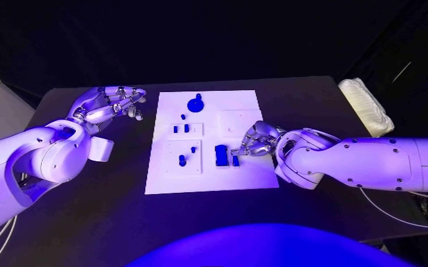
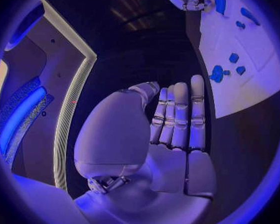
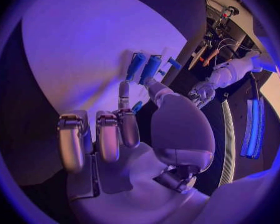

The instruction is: Assemble the parts on the task board

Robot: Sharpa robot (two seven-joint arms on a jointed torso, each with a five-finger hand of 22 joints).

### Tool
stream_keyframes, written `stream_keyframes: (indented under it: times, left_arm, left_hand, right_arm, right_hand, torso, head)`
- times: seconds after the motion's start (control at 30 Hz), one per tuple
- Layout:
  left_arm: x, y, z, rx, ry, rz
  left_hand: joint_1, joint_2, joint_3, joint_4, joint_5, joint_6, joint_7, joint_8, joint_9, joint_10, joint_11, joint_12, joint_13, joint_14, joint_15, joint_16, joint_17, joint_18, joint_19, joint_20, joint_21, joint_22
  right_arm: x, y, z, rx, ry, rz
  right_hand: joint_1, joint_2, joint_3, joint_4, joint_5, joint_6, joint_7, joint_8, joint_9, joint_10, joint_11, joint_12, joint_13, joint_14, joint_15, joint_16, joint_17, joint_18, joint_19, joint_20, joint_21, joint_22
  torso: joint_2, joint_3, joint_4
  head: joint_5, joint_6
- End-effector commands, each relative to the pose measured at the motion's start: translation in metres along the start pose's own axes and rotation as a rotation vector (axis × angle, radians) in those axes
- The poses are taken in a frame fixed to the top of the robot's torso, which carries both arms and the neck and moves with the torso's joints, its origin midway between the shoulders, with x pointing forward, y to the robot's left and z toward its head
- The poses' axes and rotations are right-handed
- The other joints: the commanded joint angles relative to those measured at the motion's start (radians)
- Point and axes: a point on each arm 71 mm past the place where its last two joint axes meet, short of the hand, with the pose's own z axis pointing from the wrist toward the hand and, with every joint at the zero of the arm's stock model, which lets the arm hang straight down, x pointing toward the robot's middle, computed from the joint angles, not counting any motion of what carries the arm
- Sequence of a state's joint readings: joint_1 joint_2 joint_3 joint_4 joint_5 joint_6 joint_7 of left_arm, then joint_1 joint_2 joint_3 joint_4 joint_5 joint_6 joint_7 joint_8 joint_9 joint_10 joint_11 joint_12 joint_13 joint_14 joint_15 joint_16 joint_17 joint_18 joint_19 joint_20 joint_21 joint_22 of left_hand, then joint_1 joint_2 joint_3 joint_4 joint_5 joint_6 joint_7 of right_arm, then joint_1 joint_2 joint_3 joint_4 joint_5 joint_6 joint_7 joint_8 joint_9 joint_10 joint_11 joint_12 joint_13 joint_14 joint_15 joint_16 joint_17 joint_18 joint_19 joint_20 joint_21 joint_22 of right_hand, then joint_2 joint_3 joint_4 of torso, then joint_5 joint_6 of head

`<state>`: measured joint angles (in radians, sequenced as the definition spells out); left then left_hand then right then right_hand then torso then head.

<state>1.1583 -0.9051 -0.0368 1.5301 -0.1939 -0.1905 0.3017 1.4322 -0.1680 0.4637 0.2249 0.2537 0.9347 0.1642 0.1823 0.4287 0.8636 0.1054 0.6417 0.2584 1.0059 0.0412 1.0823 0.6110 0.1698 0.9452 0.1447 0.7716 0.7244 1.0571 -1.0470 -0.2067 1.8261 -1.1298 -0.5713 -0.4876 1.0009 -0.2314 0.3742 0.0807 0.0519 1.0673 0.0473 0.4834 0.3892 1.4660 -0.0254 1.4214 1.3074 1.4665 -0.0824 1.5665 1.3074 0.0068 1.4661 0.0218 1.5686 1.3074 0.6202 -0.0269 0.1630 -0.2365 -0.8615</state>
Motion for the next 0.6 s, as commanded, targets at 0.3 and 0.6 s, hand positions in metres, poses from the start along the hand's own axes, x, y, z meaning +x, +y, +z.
stream_keyframes:
  times: [0.3, 0.6]
  left_arm:
    - [0.0024, -0.0012, 0.0008, 0.008, 0.015, -0.007]
    - [0.0020, -0.0013, 0.0002, 0.008, 0.014, -0.007]
  left_hand:
    - [0.000, 0.011, -0.001, 0.007, 0.005, 0.007, -0.001, 0.001, 0.001, 0.006, 0.002, -0.002, -0.001, -0.001, 0.003, -0.007, 0.001, 0.014, 0.006, -0.001, -0.006, -0.002]
    - [0.000, 0.011, -0.001, 0.007, 0.005, 0.007, -0.001, 0.001, 0.001, 0.006, 0.002, -0.002, -0.001, -0.001, 0.003, -0.007, 0.001, 0.014, 0.007, -0.001, -0.007, -0.002]
  right_arm:
    - [0.0047, -0.0029, -0.0037, -0.031, 0.092, -0.066]
    - [0.0050, -0.0033, -0.0025, -0.021, 0.079, -0.083]
  right_hand:
    - [0.112, 0.001, -0.076, -0.012, -0.003, -0.005, 0.000, -0.004, -0.008, 0.064, 0.000, -0.010, 0.210, 0.104, -0.004, 0.004, 0.263, -0.007, 0.105, -0.001, 0.002, 0.263]
    - [0.120, 0.008, -0.088, -0.007, -0.003, -0.003, 0.000, -0.004, -0.010, 0.064, -0.001, -0.010, 0.211, 0.104, -0.004, 0.004, 0.263, -0.007, 0.105, -0.001, 0.002, 0.263]
  torso:
    - [0.000, -0.0006, 0.0001]
    - [0.001, -0.0011, 0.0001]
  head:
    - [-0.001, -0.003]
    - [0.000, -0.005]
